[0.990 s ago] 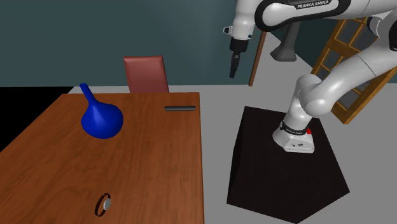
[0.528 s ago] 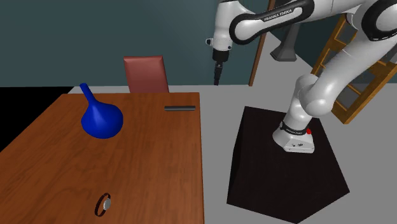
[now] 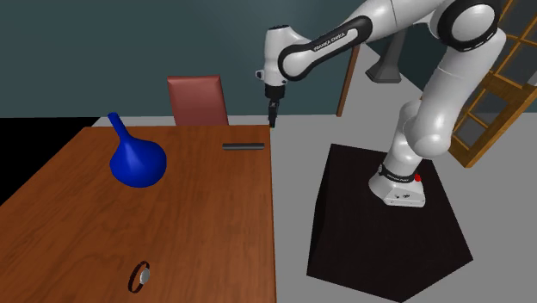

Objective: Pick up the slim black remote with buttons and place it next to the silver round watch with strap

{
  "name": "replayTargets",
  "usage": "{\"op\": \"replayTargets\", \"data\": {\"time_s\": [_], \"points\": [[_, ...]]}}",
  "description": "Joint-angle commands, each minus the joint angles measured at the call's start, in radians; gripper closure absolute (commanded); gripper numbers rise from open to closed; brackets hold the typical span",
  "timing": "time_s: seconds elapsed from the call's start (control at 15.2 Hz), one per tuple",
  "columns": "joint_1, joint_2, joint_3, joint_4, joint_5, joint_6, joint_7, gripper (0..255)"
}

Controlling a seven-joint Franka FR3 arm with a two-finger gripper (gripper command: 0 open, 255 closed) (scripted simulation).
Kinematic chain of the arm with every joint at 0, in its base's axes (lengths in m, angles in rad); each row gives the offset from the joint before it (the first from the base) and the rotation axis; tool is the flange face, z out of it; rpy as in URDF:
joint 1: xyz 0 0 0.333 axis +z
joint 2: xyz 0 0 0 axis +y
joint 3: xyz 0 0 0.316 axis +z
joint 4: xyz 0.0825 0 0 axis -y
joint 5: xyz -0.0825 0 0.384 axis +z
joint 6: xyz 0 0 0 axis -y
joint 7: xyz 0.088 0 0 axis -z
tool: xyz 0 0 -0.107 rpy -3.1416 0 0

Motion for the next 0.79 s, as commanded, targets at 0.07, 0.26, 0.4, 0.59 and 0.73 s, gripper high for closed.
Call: {"op": "replayTargets", "data": {"time_s": [0.07, 0.26, 0.4, 0.59, 0.73], "points": [[0.004, 0.13, 0.003, 0.088, 0.008, 0.031, -0.02, 0], [0.005, 0.251, 0.007, 0.18, 0.014, 0.05, -0.038, 0], [0.005, 0.332, 0.011, 0.249, 0.017, 0.056, -0.048, 0], [0.004, 0.455, 0.017, 0.362, 0.018, 0.056, -0.061, 0], [0.004, 0.492, 0.019, 0.388, 0.018, 0.065, -0.064, 0]]}}
